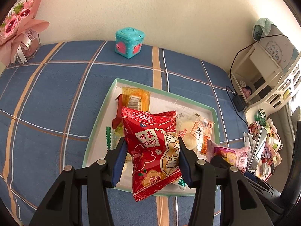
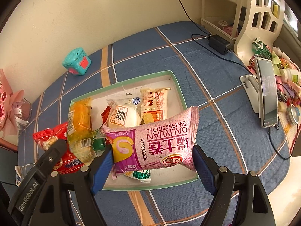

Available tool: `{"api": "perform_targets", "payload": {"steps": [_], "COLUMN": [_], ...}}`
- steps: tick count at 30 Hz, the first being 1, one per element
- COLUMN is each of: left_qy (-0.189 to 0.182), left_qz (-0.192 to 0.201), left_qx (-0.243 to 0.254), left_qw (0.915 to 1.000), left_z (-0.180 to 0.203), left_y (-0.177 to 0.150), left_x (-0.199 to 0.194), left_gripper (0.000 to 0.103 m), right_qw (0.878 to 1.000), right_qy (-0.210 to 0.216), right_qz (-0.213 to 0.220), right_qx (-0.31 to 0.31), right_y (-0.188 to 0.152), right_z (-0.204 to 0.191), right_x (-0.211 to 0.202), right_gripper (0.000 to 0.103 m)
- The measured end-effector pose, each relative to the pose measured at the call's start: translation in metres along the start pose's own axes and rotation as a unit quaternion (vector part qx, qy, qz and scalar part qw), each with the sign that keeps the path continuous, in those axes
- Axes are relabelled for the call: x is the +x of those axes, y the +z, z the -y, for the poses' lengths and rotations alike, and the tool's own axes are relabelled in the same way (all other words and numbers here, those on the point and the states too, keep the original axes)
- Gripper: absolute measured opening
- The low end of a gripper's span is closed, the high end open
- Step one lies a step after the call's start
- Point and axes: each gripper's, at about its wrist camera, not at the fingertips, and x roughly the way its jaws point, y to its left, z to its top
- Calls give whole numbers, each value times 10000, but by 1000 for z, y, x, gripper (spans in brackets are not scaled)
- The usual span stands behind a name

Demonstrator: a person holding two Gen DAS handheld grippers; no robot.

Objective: Organize snacks
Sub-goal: 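Lower the red bag and Swiss roll onto the snacks in the tray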

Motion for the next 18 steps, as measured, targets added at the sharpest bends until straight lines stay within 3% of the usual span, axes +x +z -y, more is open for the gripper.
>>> {"api": "perform_targets", "payload": {"steps": [7,18], "left_qy": [-172,-123], "left_qz": [-298,-668], "left_qx": [-140,-240], "left_qw": [9993,9974], "left_z": [-1,-8], "left_y": [-1,-8], "left_x": [6,25], "left_gripper": [53,53], "right_qw": [9996,9985], "right_qy": [-78,-57], "right_qz": [-262,-542], "right_qx": [-23,31], "right_y": [-2,-4], "right_z": [1,5], "right_x": [16,40], "right_gripper": [83,83]}}
